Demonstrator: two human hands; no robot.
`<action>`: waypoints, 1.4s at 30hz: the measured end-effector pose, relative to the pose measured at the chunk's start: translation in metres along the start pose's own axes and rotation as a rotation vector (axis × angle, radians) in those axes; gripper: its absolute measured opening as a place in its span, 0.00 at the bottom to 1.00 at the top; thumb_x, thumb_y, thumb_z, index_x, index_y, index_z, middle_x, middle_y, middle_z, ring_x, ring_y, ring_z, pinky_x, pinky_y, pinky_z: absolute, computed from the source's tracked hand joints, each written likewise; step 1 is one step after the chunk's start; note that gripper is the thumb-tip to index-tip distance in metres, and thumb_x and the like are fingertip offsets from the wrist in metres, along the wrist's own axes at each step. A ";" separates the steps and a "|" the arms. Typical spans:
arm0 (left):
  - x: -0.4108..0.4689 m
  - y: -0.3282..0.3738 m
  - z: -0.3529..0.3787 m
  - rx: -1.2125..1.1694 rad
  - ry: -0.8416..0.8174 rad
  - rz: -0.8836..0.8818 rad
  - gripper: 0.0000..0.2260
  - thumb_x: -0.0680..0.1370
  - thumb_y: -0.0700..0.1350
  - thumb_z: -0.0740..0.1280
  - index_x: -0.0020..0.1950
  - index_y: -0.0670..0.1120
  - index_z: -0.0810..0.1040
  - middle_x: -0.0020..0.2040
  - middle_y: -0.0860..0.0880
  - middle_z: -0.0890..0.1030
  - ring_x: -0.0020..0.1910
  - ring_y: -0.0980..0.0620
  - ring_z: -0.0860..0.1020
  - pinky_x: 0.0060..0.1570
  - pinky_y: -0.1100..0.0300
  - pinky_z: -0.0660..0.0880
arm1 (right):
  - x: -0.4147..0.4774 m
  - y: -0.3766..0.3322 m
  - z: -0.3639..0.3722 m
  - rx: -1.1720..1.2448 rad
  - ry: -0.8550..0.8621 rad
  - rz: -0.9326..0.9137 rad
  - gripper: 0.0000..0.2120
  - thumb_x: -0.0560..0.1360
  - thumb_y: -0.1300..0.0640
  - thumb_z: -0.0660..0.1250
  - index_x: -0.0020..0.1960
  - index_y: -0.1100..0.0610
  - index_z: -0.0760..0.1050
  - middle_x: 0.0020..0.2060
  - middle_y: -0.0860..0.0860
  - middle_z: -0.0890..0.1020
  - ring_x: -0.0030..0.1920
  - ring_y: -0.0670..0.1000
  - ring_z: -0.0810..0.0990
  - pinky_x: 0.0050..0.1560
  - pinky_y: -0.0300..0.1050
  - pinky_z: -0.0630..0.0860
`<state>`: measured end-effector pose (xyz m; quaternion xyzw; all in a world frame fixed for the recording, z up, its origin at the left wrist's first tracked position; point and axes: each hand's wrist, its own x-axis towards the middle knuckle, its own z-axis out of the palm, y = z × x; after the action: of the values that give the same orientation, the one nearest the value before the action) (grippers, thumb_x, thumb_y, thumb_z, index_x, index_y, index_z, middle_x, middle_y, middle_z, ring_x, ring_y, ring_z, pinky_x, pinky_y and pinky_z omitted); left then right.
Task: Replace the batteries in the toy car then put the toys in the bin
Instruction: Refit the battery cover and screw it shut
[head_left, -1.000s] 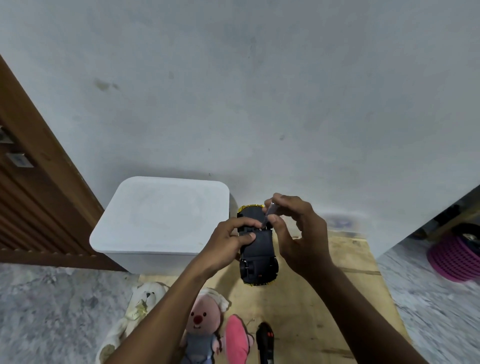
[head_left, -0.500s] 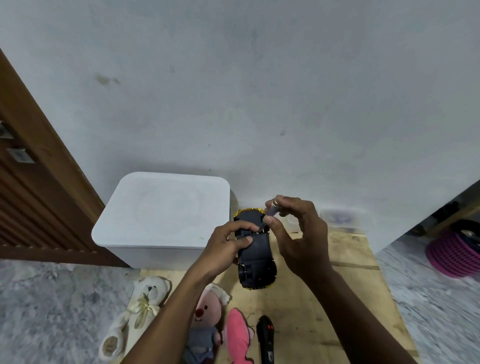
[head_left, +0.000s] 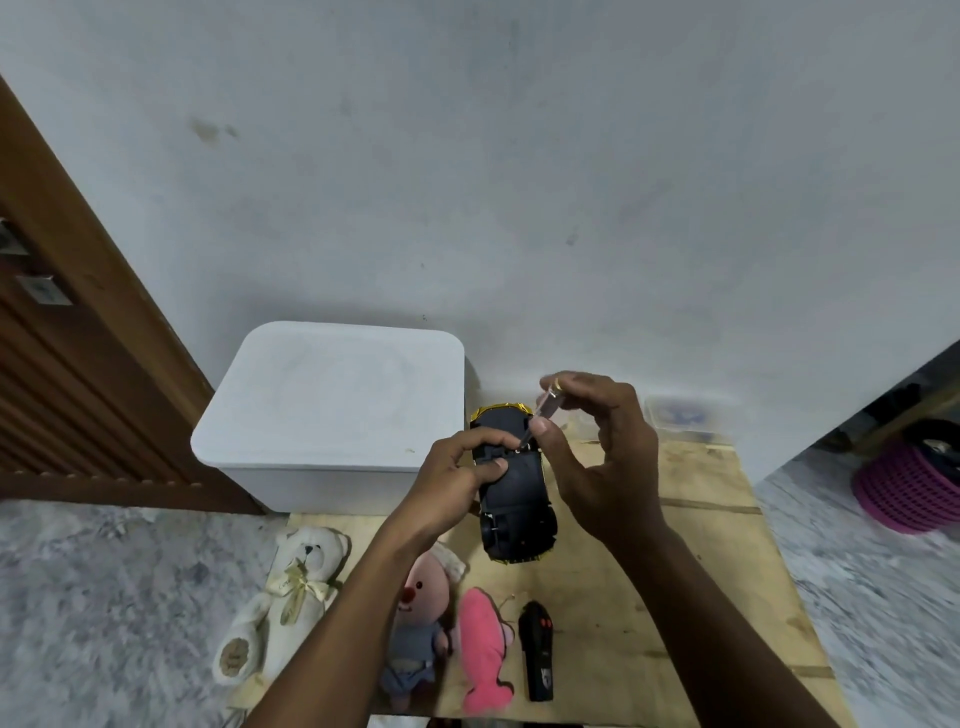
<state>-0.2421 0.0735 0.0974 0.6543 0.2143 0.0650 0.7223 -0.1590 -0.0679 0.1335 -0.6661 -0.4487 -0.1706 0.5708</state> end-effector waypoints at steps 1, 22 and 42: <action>0.001 0.000 0.000 0.005 0.003 -0.002 0.12 0.79 0.33 0.67 0.50 0.48 0.84 0.50 0.51 0.82 0.38 0.58 0.81 0.31 0.68 0.73 | 0.000 0.001 -0.001 0.032 -0.024 0.017 0.21 0.73 0.70 0.71 0.62 0.54 0.72 0.57 0.50 0.81 0.57 0.53 0.82 0.53 0.56 0.80; 0.001 0.005 -0.001 0.000 -0.007 -0.032 0.11 0.79 0.32 0.65 0.51 0.47 0.83 0.49 0.50 0.81 0.33 0.60 0.81 0.26 0.67 0.72 | 0.006 0.010 0.005 0.010 -0.016 -0.044 0.21 0.71 0.72 0.74 0.60 0.59 0.74 0.49 0.52 0.81 0.48 0.50 0.81 0.45 0.51 0.79; -0.004 0.005 -0.008 0.038 0.005 -0.027 0.11 0.80 0.34 0.66 0.53 0.47 0.83 0.51 0.50 0.81 0.35 0.60 0.81 0.27 0.65 0.73 | 0.003 0.004 0.011 -0.018 -0.030 -0.086 0.24 0.71 0.74 0.73 0.62 0.57 0.72 0.49 0.54 0.83 0.48 0.53 0.84 0.47 0.49 0.81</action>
<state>-0.2480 0.0798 0.1026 0.6648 0.2259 0.0527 0.7101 -0.1569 -0.0567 0.1306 -0.6537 -0.4839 -0.1889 0.5503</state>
